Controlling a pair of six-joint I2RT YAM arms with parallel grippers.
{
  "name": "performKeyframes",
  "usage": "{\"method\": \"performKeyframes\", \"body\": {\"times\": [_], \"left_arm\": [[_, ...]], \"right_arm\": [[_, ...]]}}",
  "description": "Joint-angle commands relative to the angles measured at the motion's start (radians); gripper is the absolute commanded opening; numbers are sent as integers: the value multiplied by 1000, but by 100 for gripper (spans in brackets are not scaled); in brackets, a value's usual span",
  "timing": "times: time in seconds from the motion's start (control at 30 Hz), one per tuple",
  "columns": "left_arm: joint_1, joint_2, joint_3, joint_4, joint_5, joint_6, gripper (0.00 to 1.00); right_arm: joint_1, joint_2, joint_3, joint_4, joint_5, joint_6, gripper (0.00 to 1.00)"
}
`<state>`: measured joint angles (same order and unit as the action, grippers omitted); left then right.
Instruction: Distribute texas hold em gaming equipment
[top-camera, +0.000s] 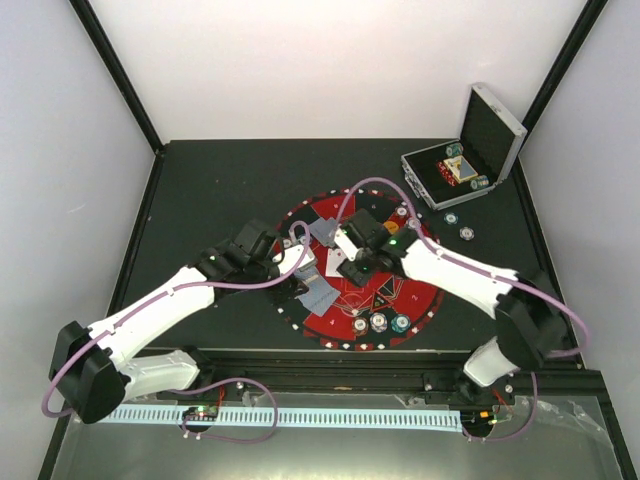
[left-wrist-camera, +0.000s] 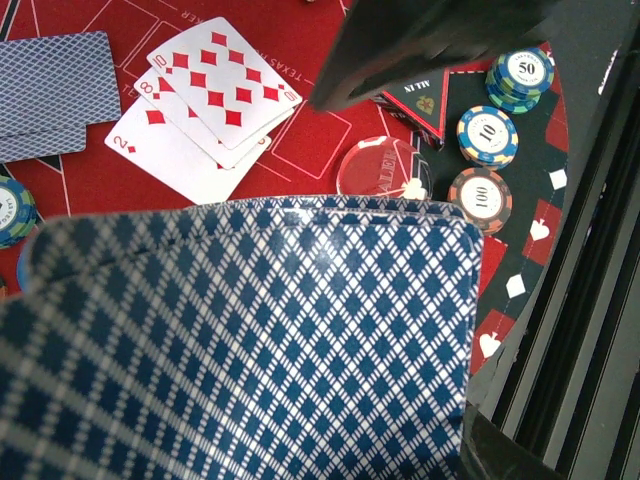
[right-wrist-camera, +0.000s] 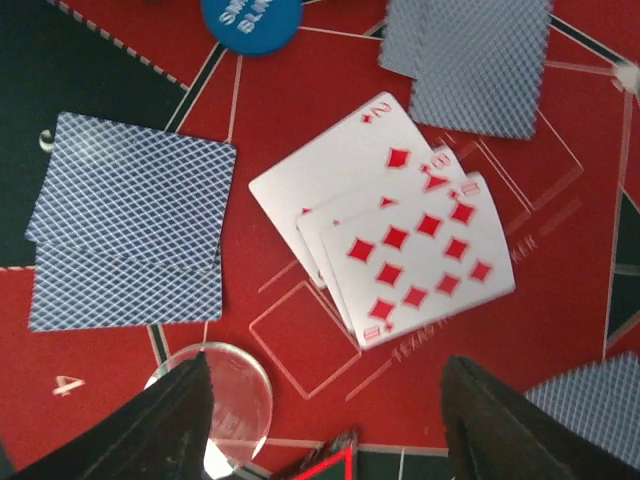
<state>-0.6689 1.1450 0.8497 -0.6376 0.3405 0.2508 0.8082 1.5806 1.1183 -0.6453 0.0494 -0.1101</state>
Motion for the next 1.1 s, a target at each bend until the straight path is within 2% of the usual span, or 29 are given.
{"method": "performKeyframes", "body": {"times": [0.0,0.07,0.2,0.27,0.4,0.7,1.07], "left_arm": [[4,-16,15,14,-1,-1,38],[4,-14,15,14,0,-1,38],[3,-10,16,13,3,0,38],[4,-10,17,13,4,0,38],[4,-8,16,14,7,1,38],[5,-13,14,16,7,1,38],[5,-13,15,16,11,1,38]], "right_arm": [[-48,-184,-80,-27,-47,165,66],[-59,-268,-119,-27,-39,284,73],[-63,-381,-214,-26,-27,553,77],[-63,-400,-265,-28,9,691,78],[-63,-358,-345,-1,26,831,78],[-63,-234,-363,32,70,843,82],[-56,-128,-325,51,81,826,82]]}}
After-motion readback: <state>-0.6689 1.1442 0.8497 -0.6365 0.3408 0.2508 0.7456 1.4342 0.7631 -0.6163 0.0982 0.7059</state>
